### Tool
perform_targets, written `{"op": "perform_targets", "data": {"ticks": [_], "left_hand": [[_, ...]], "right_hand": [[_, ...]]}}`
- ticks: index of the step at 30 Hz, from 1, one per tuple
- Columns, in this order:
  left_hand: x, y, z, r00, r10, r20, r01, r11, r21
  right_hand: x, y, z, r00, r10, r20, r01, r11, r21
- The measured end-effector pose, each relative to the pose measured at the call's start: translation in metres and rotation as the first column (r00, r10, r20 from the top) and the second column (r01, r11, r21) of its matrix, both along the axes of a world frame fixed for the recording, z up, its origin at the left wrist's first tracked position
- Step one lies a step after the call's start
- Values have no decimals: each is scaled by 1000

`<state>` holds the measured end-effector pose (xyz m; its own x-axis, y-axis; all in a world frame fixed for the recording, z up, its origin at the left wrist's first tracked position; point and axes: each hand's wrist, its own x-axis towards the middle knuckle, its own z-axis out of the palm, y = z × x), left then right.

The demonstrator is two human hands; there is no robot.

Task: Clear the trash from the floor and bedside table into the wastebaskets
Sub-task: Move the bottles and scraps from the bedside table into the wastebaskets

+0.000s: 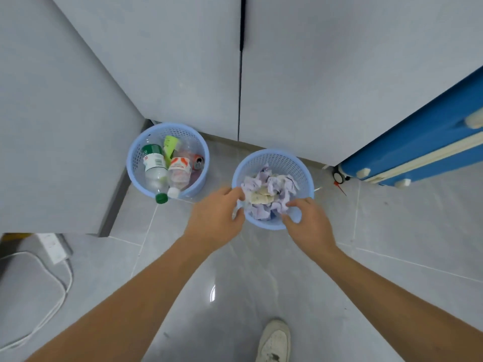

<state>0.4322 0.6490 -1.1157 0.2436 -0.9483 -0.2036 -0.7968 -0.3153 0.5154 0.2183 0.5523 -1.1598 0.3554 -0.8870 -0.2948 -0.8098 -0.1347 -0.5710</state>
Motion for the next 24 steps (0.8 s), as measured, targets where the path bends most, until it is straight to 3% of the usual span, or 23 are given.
{"op": "perform_targets", "data": {"ticks": [6, 11, 17, 21, 24], "left_hand": [[77, 149, 134, 937, 342, 68, -348, 932, 101], [151, 280, 240, 829, 544, 132, -552, 834, 26], [215, 443, 294, 556, 822, 124, -824, 565, -53], [242, 548, 291, 372, 921, 117, -924, 380, -53], [265, 612, 281, 177, 984, 19, -980, 178, -84]], "right_hand": [[94, 107, 124, 959, 266, 101, -276, 956, 102], [209, 220, 227, 799, 571, 185, -587, 808, 42], [331, 351, 274, 577, 791, 203, -815, 574, 80], [401, 421, 282, 431, 881, 195, -901, 412, 132], [456, 469, 280, 364, 899, 244, -931, 344, 124]]}}
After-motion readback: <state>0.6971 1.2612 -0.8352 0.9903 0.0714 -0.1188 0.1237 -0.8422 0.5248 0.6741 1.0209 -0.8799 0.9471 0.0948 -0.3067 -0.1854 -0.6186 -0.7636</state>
